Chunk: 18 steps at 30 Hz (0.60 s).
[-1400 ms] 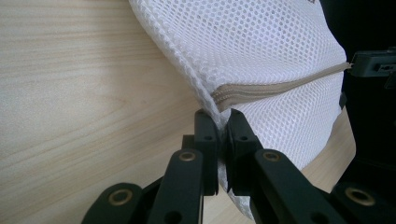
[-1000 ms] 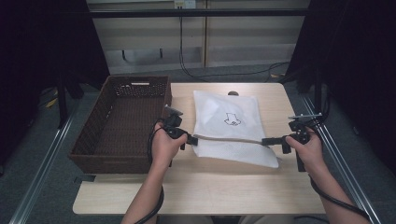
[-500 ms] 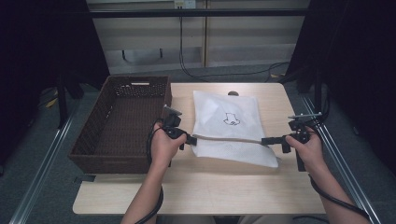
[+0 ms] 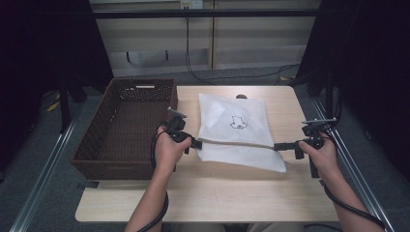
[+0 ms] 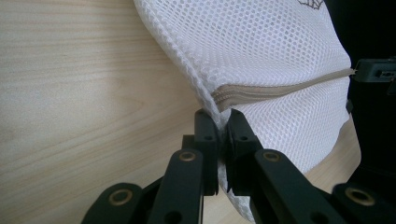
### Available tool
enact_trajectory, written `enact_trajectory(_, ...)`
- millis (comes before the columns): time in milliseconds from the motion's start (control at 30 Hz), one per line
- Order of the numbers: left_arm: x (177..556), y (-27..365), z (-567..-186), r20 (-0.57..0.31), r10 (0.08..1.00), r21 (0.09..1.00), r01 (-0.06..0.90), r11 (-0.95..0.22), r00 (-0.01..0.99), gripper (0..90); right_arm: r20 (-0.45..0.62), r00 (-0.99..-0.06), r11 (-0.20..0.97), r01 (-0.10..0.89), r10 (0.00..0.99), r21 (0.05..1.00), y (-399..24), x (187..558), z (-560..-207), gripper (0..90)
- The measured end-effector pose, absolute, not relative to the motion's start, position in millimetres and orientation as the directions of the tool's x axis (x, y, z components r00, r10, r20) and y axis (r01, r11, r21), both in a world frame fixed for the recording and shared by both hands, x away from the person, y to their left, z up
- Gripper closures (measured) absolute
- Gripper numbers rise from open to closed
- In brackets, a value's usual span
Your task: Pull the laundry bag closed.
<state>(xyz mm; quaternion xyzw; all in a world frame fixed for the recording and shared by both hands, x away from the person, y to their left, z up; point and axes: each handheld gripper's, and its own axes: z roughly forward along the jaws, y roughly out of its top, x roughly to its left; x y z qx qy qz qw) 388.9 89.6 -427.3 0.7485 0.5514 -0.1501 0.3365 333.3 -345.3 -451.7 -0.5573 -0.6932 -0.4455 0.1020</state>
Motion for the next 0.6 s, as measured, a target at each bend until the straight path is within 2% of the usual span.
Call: enact_trajectory(600,388.7,93.3,-426.0,-0.582,0.74,0.343,0.927,-0.151,0.336,85.5,0.631,-0.357,-0.019,0.861,0.689,0.508,-349.6,333.9,-452.0,88.0)
